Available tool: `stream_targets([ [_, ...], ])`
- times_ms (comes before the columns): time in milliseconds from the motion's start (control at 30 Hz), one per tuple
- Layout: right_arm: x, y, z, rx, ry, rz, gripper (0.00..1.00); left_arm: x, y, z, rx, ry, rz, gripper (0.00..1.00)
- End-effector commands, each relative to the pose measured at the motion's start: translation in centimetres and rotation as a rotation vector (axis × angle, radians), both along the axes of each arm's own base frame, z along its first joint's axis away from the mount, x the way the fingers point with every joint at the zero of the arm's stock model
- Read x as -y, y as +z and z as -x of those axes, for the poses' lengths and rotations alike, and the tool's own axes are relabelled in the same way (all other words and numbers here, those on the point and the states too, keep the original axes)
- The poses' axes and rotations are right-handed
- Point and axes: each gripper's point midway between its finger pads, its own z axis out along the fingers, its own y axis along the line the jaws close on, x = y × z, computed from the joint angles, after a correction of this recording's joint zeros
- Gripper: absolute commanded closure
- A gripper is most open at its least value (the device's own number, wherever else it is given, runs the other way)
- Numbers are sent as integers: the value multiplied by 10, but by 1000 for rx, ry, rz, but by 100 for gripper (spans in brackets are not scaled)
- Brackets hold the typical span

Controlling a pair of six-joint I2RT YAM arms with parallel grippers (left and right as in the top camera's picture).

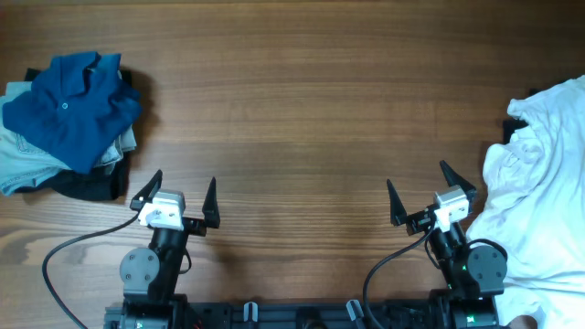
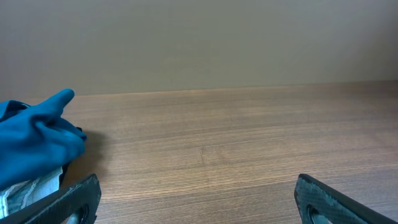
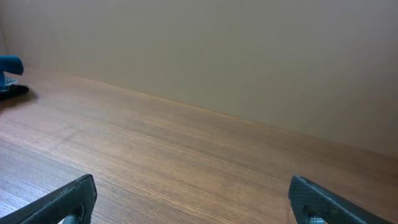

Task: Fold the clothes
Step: 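Move both grippers from rest toward the white T-shirt on the right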

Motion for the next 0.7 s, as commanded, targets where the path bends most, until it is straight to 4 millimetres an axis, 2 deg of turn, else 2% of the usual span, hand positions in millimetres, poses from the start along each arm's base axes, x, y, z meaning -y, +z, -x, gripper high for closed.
stream_targets([
  [0, 0, 1, 0, 9, 1, 9, 0, -3, -1, 0, -2, 15, 2, 0],
  [200, -29, 15, 13, 63, 188, -6, 0, -3, -1, 0, -2, 14, 2, 0],
  [333, -28, 20, 13, 29, 186, -140, 0, 4, 7, 1, 28, -24, 7, 0],
  [433, -19, 30, 10, -3, 139, -289, 0, 4, 27, 3, 63, -24, 95, 0],
  [500, -18, 45, 12, -7, 142, -359, 0, 4, 42, 5, 66, -23, 144, 0],
  [667, -26, 81, 12, -19, 193, -361, 0, 3, 77, 6, 12, -18, 147, 0],
])
